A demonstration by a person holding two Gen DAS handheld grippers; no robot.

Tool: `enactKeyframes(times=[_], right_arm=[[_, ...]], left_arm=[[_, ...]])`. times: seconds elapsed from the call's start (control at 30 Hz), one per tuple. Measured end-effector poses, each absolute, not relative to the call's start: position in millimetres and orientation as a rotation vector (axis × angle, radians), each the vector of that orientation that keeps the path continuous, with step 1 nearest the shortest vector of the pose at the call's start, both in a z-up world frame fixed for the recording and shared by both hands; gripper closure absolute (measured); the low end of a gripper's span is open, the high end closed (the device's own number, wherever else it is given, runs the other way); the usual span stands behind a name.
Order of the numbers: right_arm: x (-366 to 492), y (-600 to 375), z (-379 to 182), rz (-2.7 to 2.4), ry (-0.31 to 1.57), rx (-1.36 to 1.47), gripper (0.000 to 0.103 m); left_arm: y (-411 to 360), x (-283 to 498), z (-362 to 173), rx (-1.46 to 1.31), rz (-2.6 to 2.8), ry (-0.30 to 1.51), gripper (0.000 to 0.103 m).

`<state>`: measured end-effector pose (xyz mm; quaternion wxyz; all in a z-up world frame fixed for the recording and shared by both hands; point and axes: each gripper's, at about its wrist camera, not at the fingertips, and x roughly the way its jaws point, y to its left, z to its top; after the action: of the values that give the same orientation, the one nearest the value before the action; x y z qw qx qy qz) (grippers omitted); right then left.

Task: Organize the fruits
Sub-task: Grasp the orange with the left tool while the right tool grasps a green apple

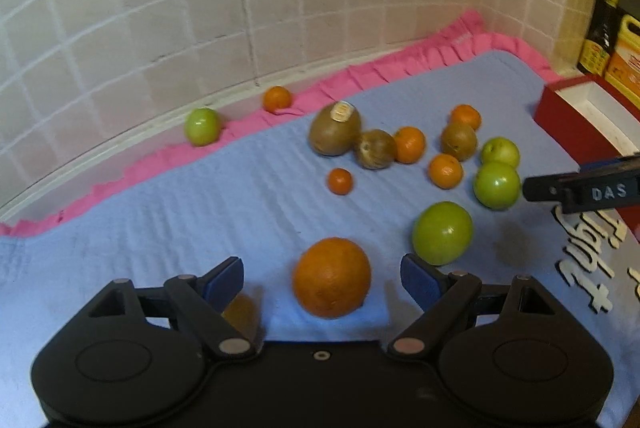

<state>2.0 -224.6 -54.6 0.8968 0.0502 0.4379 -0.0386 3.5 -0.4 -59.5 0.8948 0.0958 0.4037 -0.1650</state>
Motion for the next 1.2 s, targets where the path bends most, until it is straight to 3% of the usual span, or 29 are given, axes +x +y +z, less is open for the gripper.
enactKeyframes(times=[0.33,0.67,0.9,1.2], right_arm=[[37,-234,-79,-0.106,0.942,0.173,0.013],[61,-228,-100,-0.101,0.989,0.198,0.021],[65,-233,-107,-0.061,0.998,0.253,0.051],[37,-245,-83,-0.023,0.930,0.313,0.051]], left_arm=[[1,33,-89,0.129,-0.442,0.907,0.006],[2,49,-113,0.100,-0.437,0.970,0.036],[1,49,-112,0.094,-0.419,0.963,0.036],[0,30,-86,0.096,-0.369,0.908,0.038]])
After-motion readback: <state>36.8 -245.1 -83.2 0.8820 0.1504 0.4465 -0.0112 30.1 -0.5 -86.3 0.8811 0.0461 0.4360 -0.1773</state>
